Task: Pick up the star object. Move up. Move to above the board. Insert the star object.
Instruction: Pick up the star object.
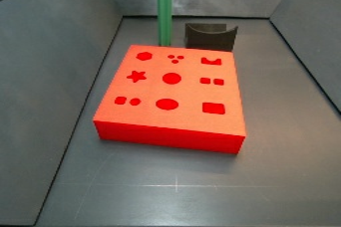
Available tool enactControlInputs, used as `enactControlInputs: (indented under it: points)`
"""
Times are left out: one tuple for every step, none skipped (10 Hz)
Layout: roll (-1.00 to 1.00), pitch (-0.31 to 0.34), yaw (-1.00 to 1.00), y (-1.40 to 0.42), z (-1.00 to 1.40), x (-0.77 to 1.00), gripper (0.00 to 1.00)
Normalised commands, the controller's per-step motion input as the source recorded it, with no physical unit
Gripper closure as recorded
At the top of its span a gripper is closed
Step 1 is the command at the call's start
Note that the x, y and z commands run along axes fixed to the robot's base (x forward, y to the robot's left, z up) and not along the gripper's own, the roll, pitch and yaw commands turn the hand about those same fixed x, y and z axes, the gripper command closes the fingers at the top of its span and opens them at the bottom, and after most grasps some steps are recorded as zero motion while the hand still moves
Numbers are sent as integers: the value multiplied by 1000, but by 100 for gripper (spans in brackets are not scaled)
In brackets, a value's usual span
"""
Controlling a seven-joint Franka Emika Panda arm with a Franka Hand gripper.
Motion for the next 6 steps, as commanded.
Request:
enactControlInputs:
  points:
    - [13,-34,37,-103,-157,109,0]
    - [-159,47,460,0,-751,263,0]
    - [-139,77,603,-169,-769,300,0]
    - [-139,26,477,-63,-829,246,0]
    - [-120,16,343,-189,-849,171,0]
    - [-110,0,220,-226,-734,54,0]
